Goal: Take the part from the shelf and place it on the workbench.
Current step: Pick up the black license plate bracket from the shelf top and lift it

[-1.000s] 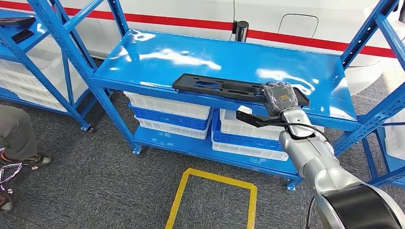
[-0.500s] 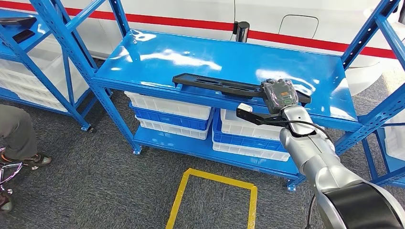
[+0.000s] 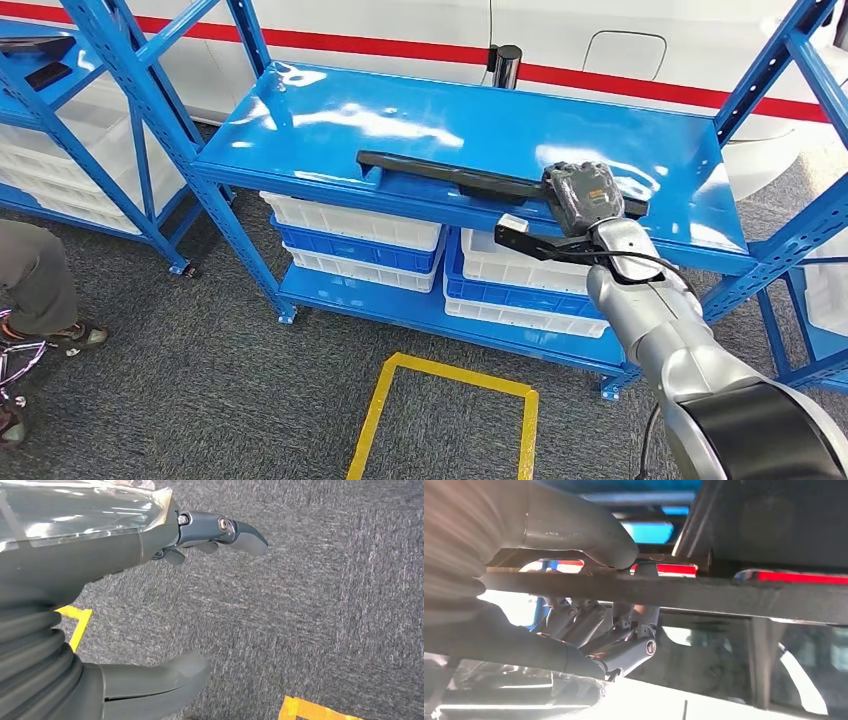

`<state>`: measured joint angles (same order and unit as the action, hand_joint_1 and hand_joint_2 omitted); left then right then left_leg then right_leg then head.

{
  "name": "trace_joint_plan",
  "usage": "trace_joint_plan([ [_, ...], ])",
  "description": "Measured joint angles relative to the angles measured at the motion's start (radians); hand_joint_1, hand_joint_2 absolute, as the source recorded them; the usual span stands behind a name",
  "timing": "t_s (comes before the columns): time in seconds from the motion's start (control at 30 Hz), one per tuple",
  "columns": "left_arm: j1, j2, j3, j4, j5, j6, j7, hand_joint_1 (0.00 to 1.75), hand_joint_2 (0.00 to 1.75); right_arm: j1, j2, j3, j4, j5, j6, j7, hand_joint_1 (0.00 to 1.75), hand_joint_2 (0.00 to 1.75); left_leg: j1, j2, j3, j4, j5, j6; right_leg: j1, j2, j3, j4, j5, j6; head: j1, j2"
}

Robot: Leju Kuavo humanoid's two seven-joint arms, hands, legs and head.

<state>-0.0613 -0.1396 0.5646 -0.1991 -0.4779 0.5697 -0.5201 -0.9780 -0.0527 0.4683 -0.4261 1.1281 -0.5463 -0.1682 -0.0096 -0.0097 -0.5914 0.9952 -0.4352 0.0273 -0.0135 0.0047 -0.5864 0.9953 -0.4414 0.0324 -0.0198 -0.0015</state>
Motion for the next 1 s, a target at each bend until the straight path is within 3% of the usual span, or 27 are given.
trace_joint_plan([
  [0.17,0.0,-0.004,0.012,0.0,0.006,0.052,-0.056,0.0,1.75,0.001,-0.028,-0.033,-0.128,-0.099,0.013,-0.089,1.75,1.75,0.0,-0.001,-0.002,0.0,0.0,0.0,-0.001,0.0,-0.001,0.0,0.0,0.0,0.0,0.0],
  [0.53,-0.003,-0.01,0.03,0.0,0.009,0.027,-0.065,0.0,1.75,-0.004,-0.112,-0.058,-0.454,-0.22,0.139,-0.105,1.72,1.75,0.0,0.0,-0.003,0.0,0.0,0.001,-0.002,0.0,-0.003,0.0,0.0,0.0,0.0,0.0],
  [1.0,-0.005,-0.012,0.032,0.0,-0.007,-0.014,-0.07,0.0,1.75,-0.002,-0.174,-0.057,-0.551,-0.293,0.164,-0.135,1.75,1.75,0.0,0.0,-0.003,0.0,0.0,0.001,-0.002,0.0,-0.003,0.0,0.0,0.0,0.0,0.0],
])
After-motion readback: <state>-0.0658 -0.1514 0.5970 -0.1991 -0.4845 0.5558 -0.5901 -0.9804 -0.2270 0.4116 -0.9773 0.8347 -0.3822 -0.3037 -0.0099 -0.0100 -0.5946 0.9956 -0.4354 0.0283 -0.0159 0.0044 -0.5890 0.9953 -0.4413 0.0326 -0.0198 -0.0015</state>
